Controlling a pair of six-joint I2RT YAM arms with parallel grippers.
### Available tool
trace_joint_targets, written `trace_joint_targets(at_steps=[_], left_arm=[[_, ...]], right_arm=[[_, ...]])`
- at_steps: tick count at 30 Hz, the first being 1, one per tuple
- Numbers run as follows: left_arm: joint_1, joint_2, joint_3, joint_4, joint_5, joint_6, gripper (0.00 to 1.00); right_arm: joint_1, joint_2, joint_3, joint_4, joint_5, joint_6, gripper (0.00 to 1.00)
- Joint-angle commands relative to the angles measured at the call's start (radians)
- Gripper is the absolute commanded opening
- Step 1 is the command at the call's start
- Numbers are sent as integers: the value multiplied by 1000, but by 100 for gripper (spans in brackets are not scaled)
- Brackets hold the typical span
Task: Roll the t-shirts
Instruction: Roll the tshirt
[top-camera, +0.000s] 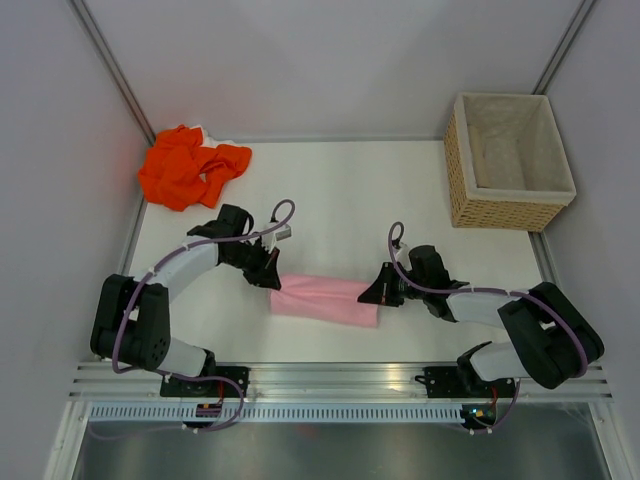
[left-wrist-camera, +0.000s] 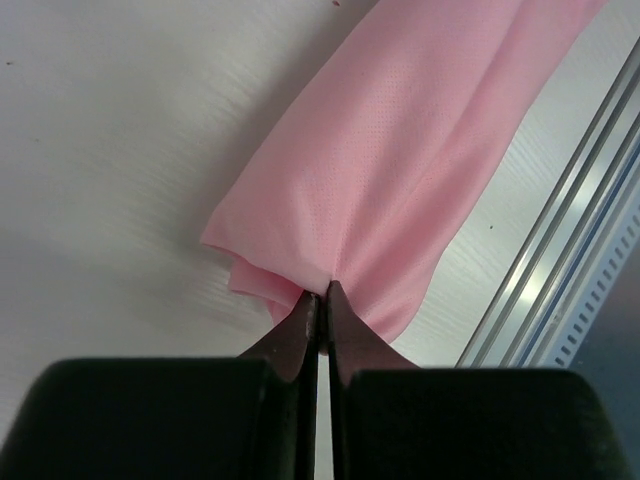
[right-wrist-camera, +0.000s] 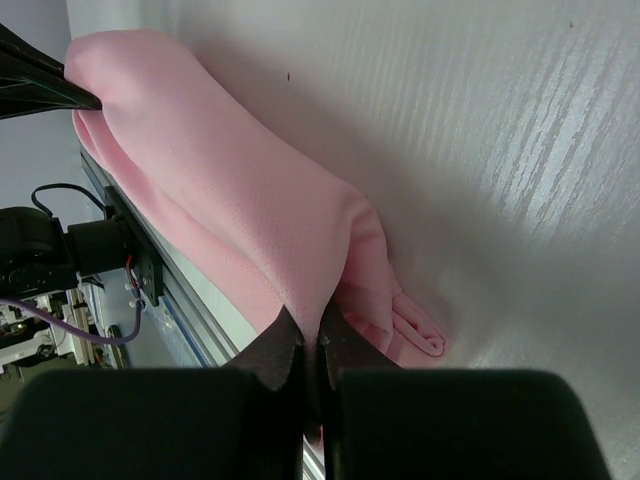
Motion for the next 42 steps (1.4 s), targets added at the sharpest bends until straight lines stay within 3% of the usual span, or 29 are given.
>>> trace_joint_targets(at_steps=[1,5,8,9,12,19,21,25,29,32,38,39,42], left_arm=[[-2,5,-13,-59,-83,141,2],[-2,25,-23,-67,-115,163,2],[-2,50,-9,-60,-121,163,4],[-2,53,-3,-52,-121,157,7],[-1,48,2,-26,-135,143,17],[1,-32,-10,-15,-141,126,41],[4,-70,-10,-15,-162,126,48],[19,-125,-1,-36,-196,129,52],[19,-142,-45,-49,-206,143,49],[15,-139,-82,-58,-167,164,49],[13,-105,-78,-44,-130,178,49],[13,-105,-81,-44,-127,189,48],[11,-95,-107,-23,-135,210,29]], right_arm=[[-7,-1,7,24,42,11,0],[-5,11,0,23,38,17,4],[-5,30,10,21,44,12,16],[-5,40,27,20,46,6,29],[-7,40,72,-28,50,-38,42],[-10,-33,139,-172,44,-130,48],[-10,-27,148,-174,55,-135,47],[-11,39,181,-154,78,-130,45],[-22,91,194,-83,93,-92,22],[-24,123,204,-45,69,-68,12],[-24,137,182,-25,70,-40,2],[-24,133,176,-16,72,-28,2],[-24,114,145,4,79,3,1]])
